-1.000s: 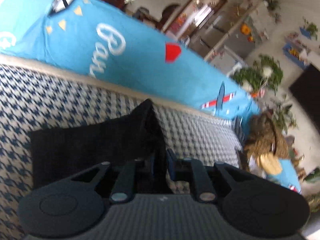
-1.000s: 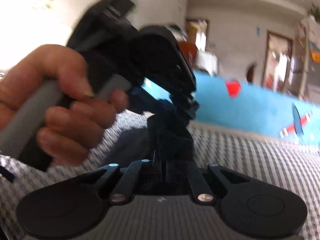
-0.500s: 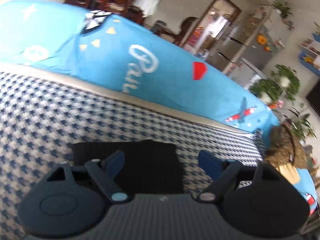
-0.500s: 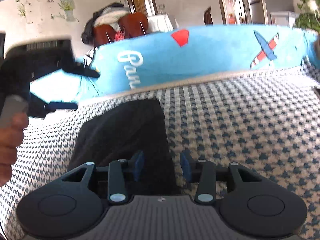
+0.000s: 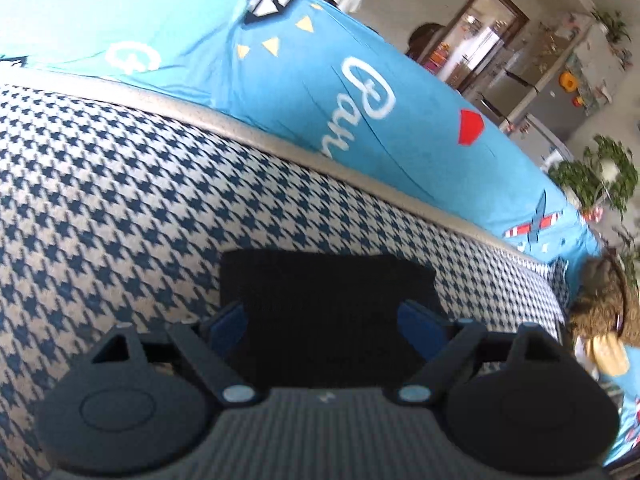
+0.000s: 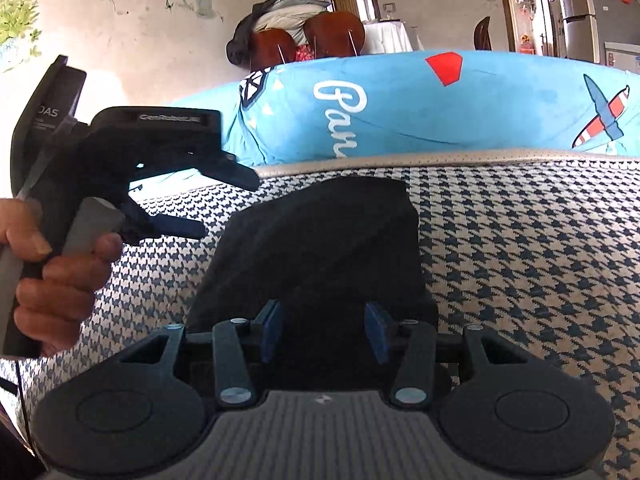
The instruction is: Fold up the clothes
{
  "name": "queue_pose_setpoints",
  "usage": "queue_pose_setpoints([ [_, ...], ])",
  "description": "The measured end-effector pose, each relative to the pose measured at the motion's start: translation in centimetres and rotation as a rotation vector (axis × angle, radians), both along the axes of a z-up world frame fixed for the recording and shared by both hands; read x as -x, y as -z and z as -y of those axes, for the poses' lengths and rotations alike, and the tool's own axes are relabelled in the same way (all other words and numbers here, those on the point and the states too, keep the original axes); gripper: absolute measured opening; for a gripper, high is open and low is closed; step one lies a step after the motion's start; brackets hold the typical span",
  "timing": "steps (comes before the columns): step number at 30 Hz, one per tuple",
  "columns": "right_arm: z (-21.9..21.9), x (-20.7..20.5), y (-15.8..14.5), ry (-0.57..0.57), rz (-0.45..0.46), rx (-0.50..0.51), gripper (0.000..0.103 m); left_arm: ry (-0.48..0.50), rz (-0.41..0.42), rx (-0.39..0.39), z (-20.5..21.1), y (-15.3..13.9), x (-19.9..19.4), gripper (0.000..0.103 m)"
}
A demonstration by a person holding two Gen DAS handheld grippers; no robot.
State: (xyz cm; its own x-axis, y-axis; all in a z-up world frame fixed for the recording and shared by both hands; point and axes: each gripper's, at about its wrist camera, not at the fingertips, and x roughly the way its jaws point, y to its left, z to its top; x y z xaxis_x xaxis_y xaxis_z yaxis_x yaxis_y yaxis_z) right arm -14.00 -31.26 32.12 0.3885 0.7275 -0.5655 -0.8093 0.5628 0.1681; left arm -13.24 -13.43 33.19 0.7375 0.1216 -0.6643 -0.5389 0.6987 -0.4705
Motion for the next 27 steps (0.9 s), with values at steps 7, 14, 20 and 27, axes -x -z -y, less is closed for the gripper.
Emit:
queue_pose_setpoints([
  [7,0.0,-0.5,1.8,0.027,-0.022,0.103,0.055,0.003,-0.086,-0.036,0.6,2.5,-1.9,0.086],
  [14,1.3,-1.1,2.2,0.039,-0.073,0.123,0.064,-0.086,-0.114,-0.002,-1.7,4.1,-0.9,0.086],
  [20,1.9,-0.5,0.5,0.032,-0.025,0.070,0.064,-0.129,-0.104,-0.008,-2.1,2.9,-0.1,0.086],
  [27,2.4,-1.8,-0.8,0.028,-0.042,-0.073,0.055,-0.050,-0.091,-0.084,-0.4,1.3,0.8,0.092],
])
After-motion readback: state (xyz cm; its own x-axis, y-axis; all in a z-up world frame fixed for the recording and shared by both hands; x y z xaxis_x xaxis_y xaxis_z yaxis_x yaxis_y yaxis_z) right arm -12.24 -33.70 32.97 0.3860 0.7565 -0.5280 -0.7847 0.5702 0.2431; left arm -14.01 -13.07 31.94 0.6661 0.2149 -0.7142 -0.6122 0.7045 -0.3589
